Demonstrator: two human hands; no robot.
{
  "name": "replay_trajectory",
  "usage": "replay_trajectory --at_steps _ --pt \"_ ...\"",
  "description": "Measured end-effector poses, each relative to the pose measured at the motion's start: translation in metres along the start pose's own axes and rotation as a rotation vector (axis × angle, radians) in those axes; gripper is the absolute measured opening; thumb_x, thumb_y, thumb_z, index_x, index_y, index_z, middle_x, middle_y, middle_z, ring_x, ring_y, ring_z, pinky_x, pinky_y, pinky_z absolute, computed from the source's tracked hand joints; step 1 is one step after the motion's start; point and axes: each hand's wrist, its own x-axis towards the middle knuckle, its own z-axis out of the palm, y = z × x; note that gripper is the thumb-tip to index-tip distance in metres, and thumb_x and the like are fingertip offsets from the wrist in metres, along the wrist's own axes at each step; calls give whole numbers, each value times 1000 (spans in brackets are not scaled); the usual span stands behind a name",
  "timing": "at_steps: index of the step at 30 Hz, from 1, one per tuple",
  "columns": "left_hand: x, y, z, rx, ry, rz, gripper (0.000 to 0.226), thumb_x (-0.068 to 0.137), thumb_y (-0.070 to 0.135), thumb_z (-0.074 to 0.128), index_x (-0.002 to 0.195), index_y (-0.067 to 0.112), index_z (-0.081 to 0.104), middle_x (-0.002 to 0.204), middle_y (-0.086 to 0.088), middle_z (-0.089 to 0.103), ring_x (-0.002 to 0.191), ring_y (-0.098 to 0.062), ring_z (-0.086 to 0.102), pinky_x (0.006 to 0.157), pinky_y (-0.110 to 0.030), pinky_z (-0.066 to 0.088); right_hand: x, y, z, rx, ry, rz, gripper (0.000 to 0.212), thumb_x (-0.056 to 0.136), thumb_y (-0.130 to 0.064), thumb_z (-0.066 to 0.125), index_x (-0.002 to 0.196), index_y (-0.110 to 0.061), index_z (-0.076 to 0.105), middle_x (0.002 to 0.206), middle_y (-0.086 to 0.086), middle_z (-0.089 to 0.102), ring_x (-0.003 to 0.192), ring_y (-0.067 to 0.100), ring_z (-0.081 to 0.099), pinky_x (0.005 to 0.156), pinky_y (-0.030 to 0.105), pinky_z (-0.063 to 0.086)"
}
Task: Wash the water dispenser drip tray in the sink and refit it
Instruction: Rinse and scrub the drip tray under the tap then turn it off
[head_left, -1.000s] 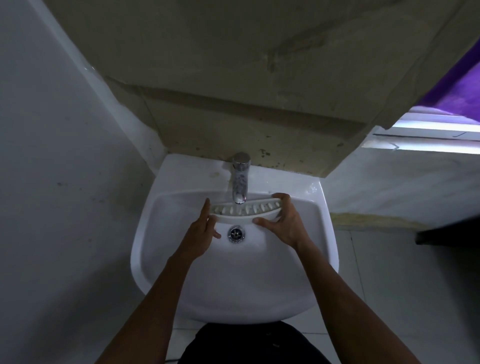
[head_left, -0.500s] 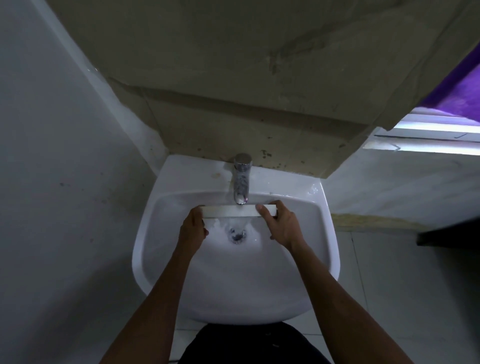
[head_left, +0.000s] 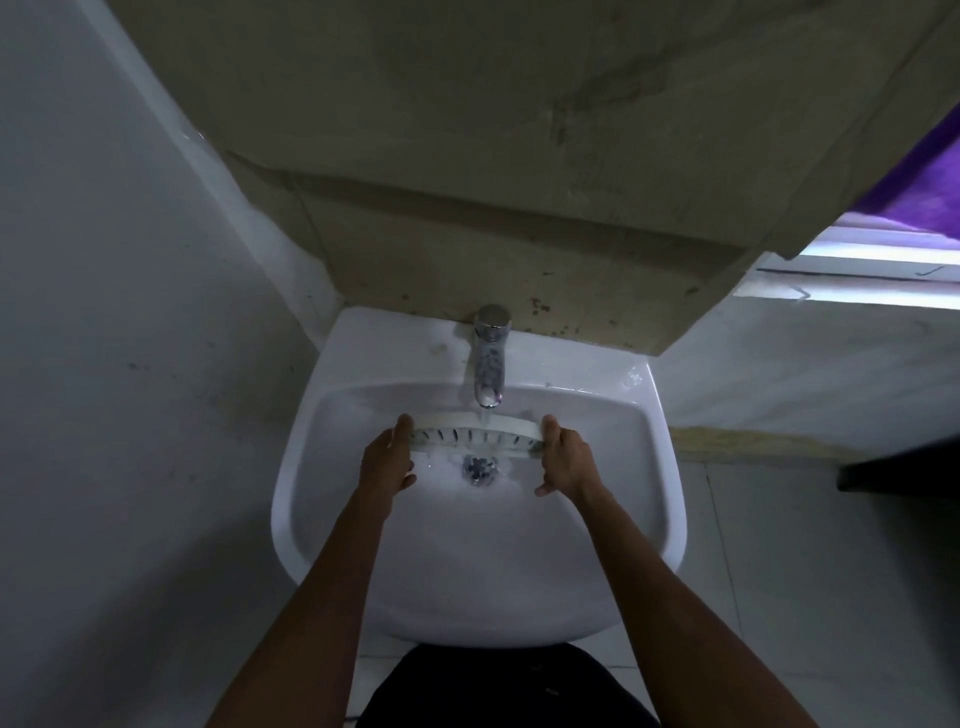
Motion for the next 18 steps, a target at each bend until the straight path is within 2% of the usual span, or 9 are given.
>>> replay_trajectory --at_steps 2,3,5,7,10,14,18 --pt "0 -1 -1 16 -19 -2 35 92 50 53 85 17 54 87 -5 61 85 -23 64 75 -37 57 2 1 0 133 -9 44 55 104 -49 29 114 -3 57 95 15 59 62 26 64 50 37 59" --pt "1 -3 -2 11 -31 -12 37 91 50 55 85 13 57 90 -8 65 83 -23 67 70 -35 58 2 2 0 167 -22 33 54 104 -50 32 118 -5 58 92 10 58 62 24 61 48 35 58" --pt "4 -8 -2 -41 -74 -29 41 91 47 56 93 6 61 95 -15 69 74 -21 71 55 -26 58 2 3 0 190 -52 -3 46 102 -50 41 117 -11 59 87 3 55 60 21 58 48 34 58" --pt "5 -10 -1 -81 -103 -14 42 93 43 56 104 2 60 98 -19 69 68 -18 71 50 -23 56 -1 1 -1 189 -49 -41 38 100 -49 47 112 -15 60 88 5 59 53 21 58 49 34 58" --pt "4 -6 0 -98 -135 22 36 95 37 54 113 5 57 102 -15 67 74 -19 70 57 -27 56 0 2 -3 197 -28 -82 36 100 -47 48 113 -16 59 88 10 64 51 23 62 53 36 60" --pt "4 5 3 -186 -193 -19 17 96 25 51 110 17 56 110 -6 58 86 -21 65 72 -31 52 2 5 -5 281 -41 -71 27 103 -41 44 120 -25 55 85 14 64 63 23 67 60 38 57" --pt "-1 11 6 -246 -224 -12 25 97 26 48 120 23 55 103 1 57 91 -25 63 72 -32 51 2 5 -2 337 -2 -81 31 105 -43 33 126 -26 50 98 13 64 72 25 69 62 38 57"
